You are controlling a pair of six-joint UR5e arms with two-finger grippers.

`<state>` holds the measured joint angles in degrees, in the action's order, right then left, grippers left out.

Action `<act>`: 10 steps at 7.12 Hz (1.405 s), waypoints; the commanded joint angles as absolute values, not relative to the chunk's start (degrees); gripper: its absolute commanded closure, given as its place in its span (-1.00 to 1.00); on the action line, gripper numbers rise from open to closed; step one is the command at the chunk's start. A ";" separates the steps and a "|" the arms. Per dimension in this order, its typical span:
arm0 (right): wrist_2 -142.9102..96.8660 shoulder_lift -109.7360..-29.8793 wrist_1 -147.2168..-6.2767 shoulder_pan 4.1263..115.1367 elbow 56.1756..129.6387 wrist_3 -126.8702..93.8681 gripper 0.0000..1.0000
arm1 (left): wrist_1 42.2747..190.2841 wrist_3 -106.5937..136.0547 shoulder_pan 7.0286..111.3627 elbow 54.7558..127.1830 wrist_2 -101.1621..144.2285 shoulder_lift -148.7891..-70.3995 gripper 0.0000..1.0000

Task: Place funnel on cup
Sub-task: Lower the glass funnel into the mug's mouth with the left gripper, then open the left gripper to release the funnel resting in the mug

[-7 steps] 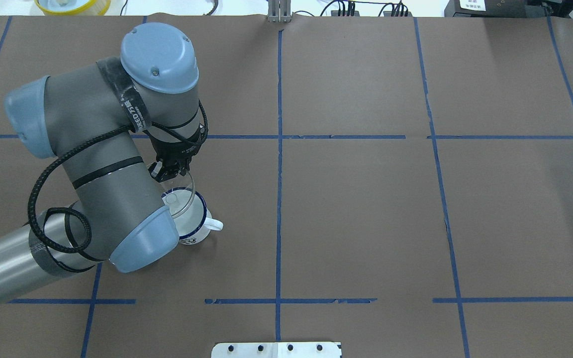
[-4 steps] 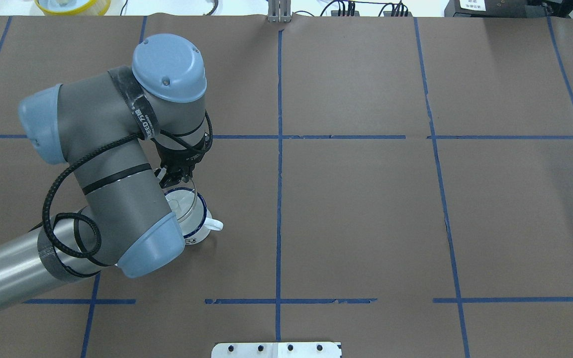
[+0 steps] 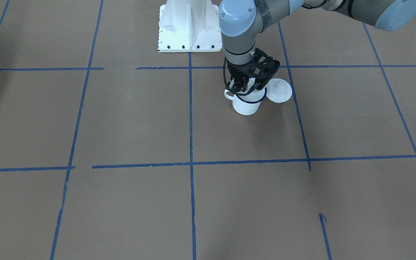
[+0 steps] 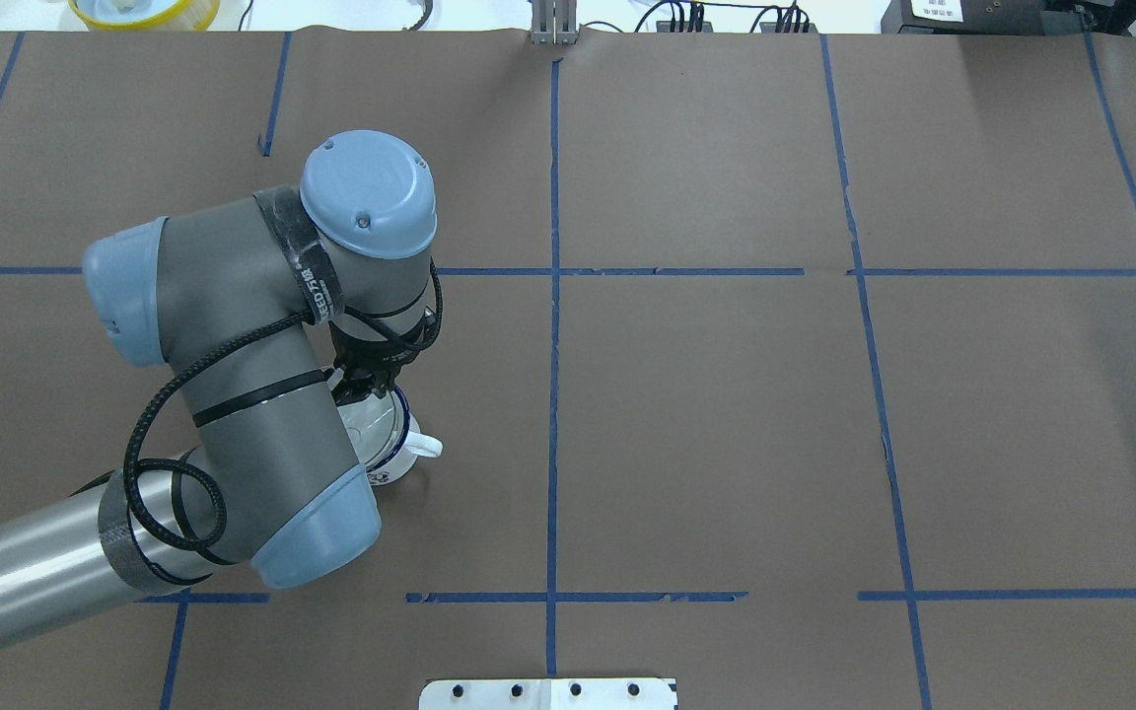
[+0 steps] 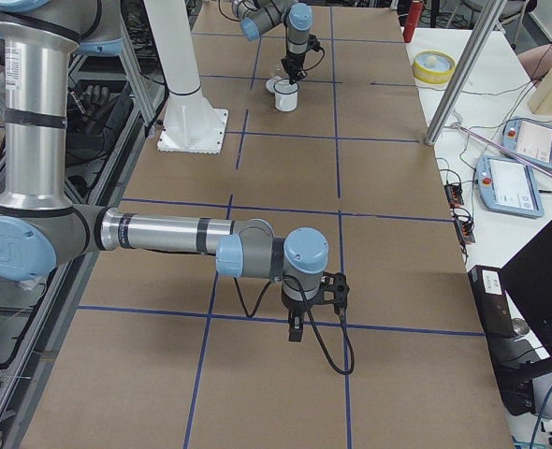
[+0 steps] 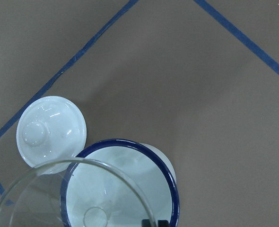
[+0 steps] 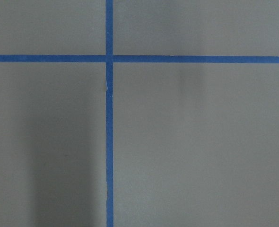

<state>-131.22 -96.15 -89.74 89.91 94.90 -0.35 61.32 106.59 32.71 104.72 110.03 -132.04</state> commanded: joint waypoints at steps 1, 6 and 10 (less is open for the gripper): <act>-131.22 -96.15 -89.74 89.91 94.92 -0.35 -1.00 | 63.80 105.73 32.70 104.15 109.78 -132.01 1.00; -131.22 -96.15 -89.74 89.91 94.92 -0.35 -1.00 | 65.65 103.80 32.61 102.92 109.86 -130.43 1.00; -131.22 -96.15 -89.74 89.91 94.92 -0.35 -1.00 | 68.02 103.62 32.61 102.39 109.78 -130.43 1.00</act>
<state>-131.22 -96.15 -89.74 89.91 94.92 -0.35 67.19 103.70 32.61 102.54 109.85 -130.48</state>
